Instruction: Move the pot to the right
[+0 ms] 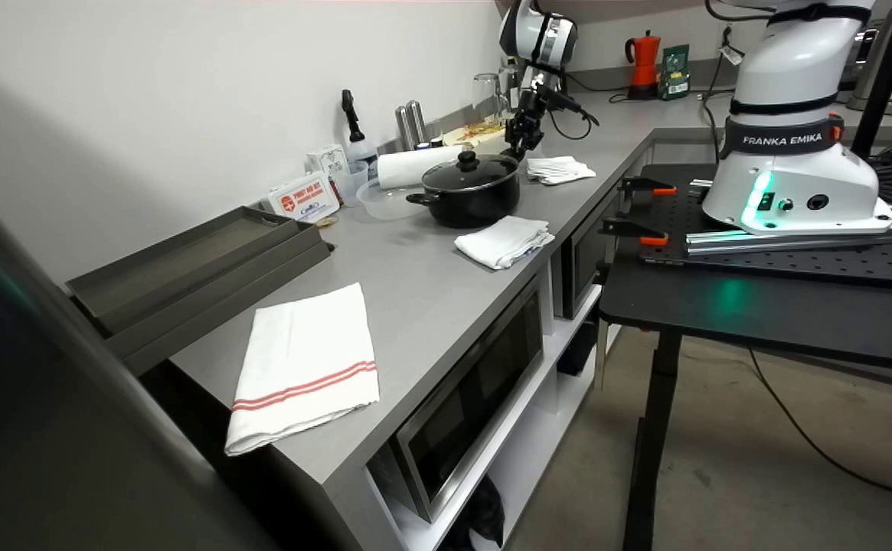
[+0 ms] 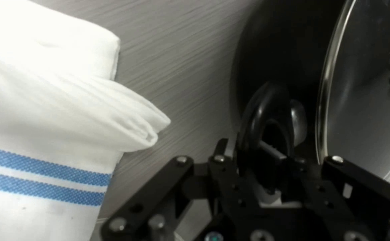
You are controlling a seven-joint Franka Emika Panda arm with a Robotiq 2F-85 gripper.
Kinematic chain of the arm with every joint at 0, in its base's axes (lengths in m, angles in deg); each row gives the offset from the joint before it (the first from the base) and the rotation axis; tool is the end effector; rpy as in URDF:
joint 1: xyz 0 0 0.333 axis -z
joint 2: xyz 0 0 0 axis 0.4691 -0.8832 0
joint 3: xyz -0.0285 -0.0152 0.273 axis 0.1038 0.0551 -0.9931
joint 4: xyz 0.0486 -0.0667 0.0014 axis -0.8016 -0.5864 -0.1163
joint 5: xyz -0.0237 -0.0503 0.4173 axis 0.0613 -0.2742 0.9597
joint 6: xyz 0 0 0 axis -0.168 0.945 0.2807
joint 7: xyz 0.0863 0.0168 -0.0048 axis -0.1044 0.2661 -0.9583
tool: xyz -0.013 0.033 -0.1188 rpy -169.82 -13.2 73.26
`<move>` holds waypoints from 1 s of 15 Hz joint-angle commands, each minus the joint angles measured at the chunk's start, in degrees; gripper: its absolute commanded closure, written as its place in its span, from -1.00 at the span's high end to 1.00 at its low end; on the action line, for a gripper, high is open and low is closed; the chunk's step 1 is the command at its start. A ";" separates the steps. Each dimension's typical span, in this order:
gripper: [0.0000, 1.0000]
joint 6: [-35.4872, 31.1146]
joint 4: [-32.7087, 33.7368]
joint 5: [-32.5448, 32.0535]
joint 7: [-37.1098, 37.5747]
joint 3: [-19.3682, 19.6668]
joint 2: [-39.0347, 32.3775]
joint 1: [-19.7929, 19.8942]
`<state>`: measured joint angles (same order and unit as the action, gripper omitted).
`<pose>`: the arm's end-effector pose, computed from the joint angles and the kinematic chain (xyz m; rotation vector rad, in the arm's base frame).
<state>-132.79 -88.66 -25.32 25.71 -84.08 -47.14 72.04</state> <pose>0.4681 -0.3862 0.0616 -2.5146 0.7372 -0.1483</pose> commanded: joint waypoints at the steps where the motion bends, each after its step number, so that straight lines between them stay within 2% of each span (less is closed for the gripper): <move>1: -0.95 -0.86 -3.88 4.93 -4.18 -0.11 1.37 1.55; 10: -0.95 -1.88 -14.18 16.21 -14.41 3.53 7.46 1.00; 15: -0.95 -0.99 -19.31 16.82 -16.45 6.78 12.44 -0.74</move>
<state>-133.55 -103.04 -10.07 11.41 -79.68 -39.77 73.20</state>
